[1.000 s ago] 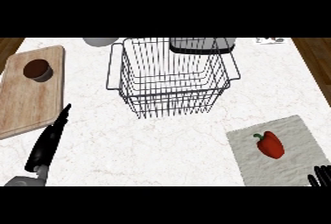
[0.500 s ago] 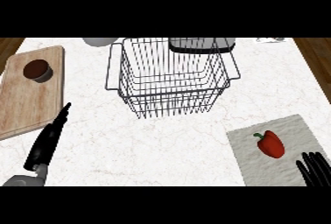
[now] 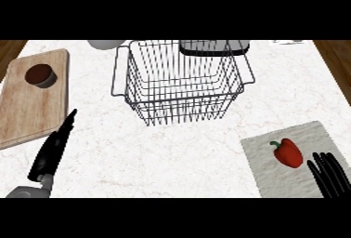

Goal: Pick the bell pepper from the placemat and place it in the basket

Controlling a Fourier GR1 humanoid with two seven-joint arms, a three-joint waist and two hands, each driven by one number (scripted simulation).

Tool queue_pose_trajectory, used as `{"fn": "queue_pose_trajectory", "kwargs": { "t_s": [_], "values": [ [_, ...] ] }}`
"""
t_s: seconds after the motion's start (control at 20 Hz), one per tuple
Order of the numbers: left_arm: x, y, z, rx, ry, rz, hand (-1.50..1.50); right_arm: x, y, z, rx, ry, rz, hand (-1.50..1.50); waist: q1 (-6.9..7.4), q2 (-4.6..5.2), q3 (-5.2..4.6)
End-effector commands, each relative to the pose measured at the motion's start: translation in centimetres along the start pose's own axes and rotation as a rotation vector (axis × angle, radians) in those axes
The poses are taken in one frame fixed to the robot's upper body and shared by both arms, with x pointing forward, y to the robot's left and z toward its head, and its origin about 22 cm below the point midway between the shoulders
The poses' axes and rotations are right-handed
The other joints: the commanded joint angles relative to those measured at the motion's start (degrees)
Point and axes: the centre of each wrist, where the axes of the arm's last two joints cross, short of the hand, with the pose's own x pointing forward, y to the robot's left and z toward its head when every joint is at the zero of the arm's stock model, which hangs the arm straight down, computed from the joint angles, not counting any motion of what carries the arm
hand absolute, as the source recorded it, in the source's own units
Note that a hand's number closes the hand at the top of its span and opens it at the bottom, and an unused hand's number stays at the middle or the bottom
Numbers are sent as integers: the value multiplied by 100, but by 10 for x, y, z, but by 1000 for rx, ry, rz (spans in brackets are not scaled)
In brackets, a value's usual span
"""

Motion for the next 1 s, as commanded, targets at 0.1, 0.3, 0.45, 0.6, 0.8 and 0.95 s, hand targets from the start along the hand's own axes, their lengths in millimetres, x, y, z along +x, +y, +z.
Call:
{"fn": "queue_pose_trajectory", "kwargs": {
  "t_s": [0.1,0.3,0.45,0.6,0.8,0.95],
  "values": [
    [-1,1,5,-2,-4,9,0,6,28,-36,-156,33,-25,-150,116,-34,39],
    [5,10,5,10,-3,3,0,15,27,-36,-119,10,-39,-150,91,-39,34],
    [-7,-12,5,1,-4,11,0,-1,28,-52,-103,10,-40,-150,99,-27,33],
    [1,-14,-8,-4,-8,-7,0,13,48,-56,-42,-2,-46,150,74,-16,31],
    [-1,13,-9,6,-13,-8,0,9,58,-68,16,-54,-92,150,119,-14,34],
    [0,-2,6,-16,-17,-13,0,32,77,-50,62,-88,-125,150,191,-22,45]
  ]
}}
